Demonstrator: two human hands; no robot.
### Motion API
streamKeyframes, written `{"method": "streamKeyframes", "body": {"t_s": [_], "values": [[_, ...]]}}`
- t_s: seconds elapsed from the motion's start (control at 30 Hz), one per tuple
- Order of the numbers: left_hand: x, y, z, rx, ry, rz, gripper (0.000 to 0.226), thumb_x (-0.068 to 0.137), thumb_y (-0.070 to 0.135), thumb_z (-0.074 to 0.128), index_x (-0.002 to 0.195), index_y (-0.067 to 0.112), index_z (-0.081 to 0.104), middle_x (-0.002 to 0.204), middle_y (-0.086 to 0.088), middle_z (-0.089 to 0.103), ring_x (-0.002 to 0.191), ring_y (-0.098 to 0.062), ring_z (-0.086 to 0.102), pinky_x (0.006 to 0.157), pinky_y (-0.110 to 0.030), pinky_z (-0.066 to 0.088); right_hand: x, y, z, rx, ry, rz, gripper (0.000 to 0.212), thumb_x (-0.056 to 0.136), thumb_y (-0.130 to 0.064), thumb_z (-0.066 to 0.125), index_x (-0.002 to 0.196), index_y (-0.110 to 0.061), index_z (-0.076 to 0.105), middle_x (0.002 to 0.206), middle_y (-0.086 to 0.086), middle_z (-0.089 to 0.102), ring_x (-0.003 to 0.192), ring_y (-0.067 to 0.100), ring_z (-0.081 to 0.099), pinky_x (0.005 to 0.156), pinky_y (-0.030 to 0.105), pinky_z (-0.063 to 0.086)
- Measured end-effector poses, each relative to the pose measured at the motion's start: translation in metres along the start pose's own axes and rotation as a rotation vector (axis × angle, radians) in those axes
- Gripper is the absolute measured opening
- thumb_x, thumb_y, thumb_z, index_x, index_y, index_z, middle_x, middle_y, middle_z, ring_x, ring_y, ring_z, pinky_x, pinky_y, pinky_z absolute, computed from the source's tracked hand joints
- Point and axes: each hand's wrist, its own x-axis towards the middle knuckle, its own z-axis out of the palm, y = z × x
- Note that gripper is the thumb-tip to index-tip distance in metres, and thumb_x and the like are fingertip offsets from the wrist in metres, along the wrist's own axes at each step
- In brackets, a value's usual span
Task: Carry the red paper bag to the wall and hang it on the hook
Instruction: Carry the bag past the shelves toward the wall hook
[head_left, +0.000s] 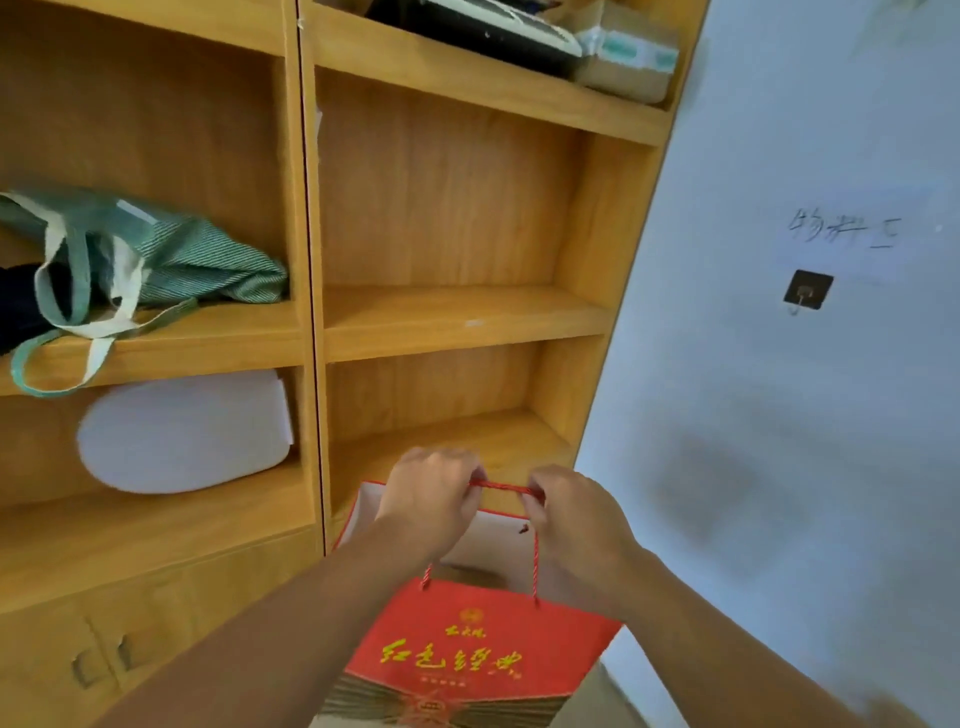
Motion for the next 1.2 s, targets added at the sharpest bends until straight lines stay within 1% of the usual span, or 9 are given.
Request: {"method": "streamKeyframes", "body": {"t_s": [0.13,0.27,0.37,0.6,0.73,0.83,1.0,1.13,1.2], "values": [[0.061,0.000,0.026,-0.055,0.016,0.139,0.006,0.087,0.025,0.064,0.088,0.025,0.070,0.086,0.004,0.072,0.083,-0.021,0.065,0.081,-0.039,0.047,0.032,0.032,-0.004,-0.051,-0.006,0.125,0.017,0.099,-0.032,0.056,0.089,-0.020,0.064,0.091,0.000,0.069,0.080,0.021,0.063,0.065,0.031,0.046],[0.121,0.018,0.063,-0.118,0.000,0.274,0.008,0.089,0.028,0.062,0.091,0.027,0.069,0.089,0.005,0.073,0.086,-0.018,0.064,0.085,-0.036,0.043,0.055,0.078,-0.015,-0.087,-0.009,0.249,0.021,0.100,-0.034,0.055,0.090,-0.020,0.067,0.092,0.000,0.070,0.081,0.021,0.064,0.071,0.036,0.051],[0.166,0.041,0.093,-0.154,-0.010,0.374,0.009,0.090,0.028,0.061,0.093,0.028,0.070,0.092,0.007,0.074,0.087,-0.015,0.065,0.088,-0.035,0.043,0.066,0.119,-0.020,-0.092,-0.012,0.345,0.021,0.100,-0.034,0.055,0.090,-0.020,0.067,0.089,-0.001,0.071,0.080,0.021,0.064,0.071,0.036,0.051],[0.261,0.090,0.141,-0.248,-0.052,0.530,0.010,0.091,0.028,0.063,0.094,0.028,0.072,0.090,0.009,0.075,0.082,-0.011,0.064,0.097,-0.032,0.040,0.083,0.200,-0.036,-0.012,0.094,0.528,0.016,0.097,-0.036,0.060,0.081,-0.034,0.058,0.080,-0.010,0.066,0.073,0.008,0.061,0.067,0.029,0.050],[0.309,0.124,0.161,-0.367,-0.074,0.548,0.008,0.089,0.026,0.065,0.092,0.028,0.073,0.086,0.010,0.075,0.080,-0.012,0.062,0.091,-0.029,0.041,0.101,0.240,-0.054,-0.062,0.166,0.592,0.012,0.098,-0.034,0.059,0.088,-0.029,0.062,0.084,-0.010,0.067,0.075,0.010,0.061,0.070,0.030,0.052],[0.344,0.152,0.179,-0.455,-0.099,0.553,0.007,0.087,0.026,0.067,0.090,0.028,0.073,0.081,0.011,0.074,0.079,-0.011,0.063,0.091,-0.032,0.048,0.115,0.270,-0.067,-0.108,0.189,0.629,0.013,0.100,-0.032,0.057,0.092,-0.025,0.064,0.086,-0.008,0.067,0.075,0.010,0.060,0.068,0.027,0.048],[0.407,0.191,0.204,-0.597,-0.139,0.579,0.007,0.085,0.026,0.070,0.090,0.030,0.073,0.080,0.013,0.072,0.082,-0.010,0.063,0.079,-0.036,0.056,0.140,0.320,-0.080,-0.047,0.269,0.725,0.014,0.099,-0.033,0.061,0.092,-0.023,0.068,0.078,-0.009,0.067,0.071,0.009,0.065,0.072,0.034,0.058],[0.462,0.215,0.223,-0.701,-0.155,0.633,0.011,0.086,0.026,0.072,0.096,0.032,0.070,0.085,0.014,0.072,0.080,-0.005,0.065,0.075,-0.030,0.059,0.169,0.349,-0.096,-0.040,0.360,0.766,0.015,0.099,-0.033,0.061,0.093,-0.024,0.070,0.080,-0.010,0.069,0.071,0.007,0.066,0.071,0.026,0.058],[0.489,0.225,0.231,-0.732,-0.152,0.662,0.016,0.087,0.026,0.073,0.101,0.032,0.069,0.088,0.015,0.072,0.080,-0.005,0.066,0.075,-0.026,0.059,0.187,0.361,-0.106,-0.037,0.390,0.785,0.015,0.099,-0.031,0.061,0.095,-0.022,0.072,0.080,-0.009,0.071,0.069,0.007,0.068,0.066,0.021,0.057]]}}
